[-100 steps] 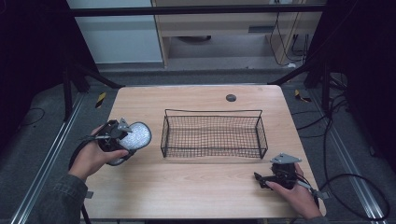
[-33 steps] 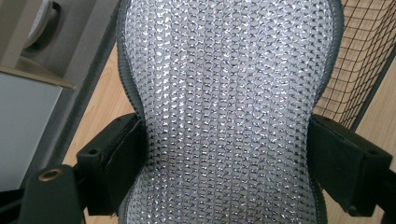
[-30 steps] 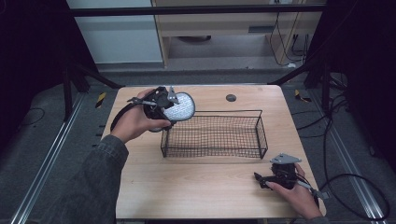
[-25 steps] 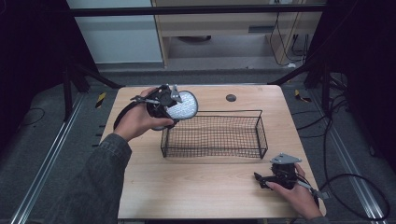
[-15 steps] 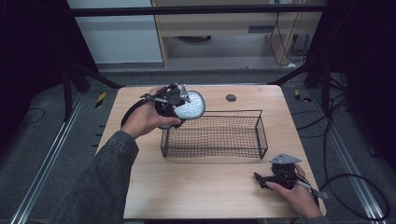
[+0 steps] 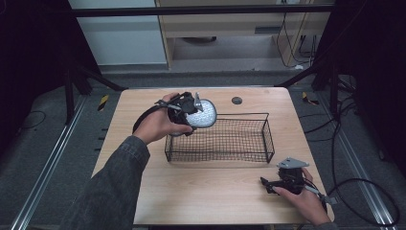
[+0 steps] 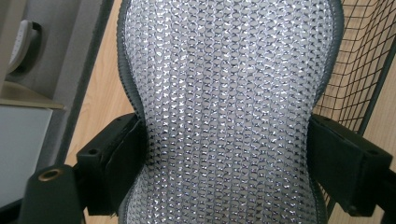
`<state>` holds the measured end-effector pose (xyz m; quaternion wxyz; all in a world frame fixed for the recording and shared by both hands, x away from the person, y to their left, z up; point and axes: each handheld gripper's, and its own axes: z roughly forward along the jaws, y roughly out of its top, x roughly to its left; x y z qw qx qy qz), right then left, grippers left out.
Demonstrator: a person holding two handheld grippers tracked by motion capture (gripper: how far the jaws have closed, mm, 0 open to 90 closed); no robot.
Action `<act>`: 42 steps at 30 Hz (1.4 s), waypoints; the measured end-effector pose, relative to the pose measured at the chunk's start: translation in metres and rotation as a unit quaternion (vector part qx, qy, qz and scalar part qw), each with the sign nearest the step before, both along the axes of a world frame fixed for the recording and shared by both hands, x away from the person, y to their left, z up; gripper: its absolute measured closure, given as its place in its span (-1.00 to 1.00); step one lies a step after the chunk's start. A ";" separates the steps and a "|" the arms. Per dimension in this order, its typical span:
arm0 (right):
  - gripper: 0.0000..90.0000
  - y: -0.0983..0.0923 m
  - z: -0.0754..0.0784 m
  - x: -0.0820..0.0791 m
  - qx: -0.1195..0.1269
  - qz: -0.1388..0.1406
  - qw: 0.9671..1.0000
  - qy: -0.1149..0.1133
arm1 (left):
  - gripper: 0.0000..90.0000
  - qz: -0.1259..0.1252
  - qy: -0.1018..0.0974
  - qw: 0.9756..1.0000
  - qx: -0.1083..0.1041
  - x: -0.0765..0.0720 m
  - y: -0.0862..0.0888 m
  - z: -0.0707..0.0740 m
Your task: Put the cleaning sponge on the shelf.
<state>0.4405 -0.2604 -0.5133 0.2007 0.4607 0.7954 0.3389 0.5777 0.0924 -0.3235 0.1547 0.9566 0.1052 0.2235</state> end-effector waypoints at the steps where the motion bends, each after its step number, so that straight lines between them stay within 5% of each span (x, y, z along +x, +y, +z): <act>1: -0.95 0.000 0.000 0.000 0.000 0.000 1.000 0.000 | -0.68 -0.001 0.001 1.000 0.001 0.000 0.000 -0.002; 25: -0.94 0.000 0.000 0.000 0.001 0.001 1.000 -0.001 | -0.69 -0.022 0.029 0.999 0.013 -0.002 -0.012 -0.038; 42: -0.94 0.000 0.000 0.000 -0.001 0.004 1.000 -0.003 | -0.71 -0.014 0.041 0.999 0.010 -0.001 -0.010 -0.046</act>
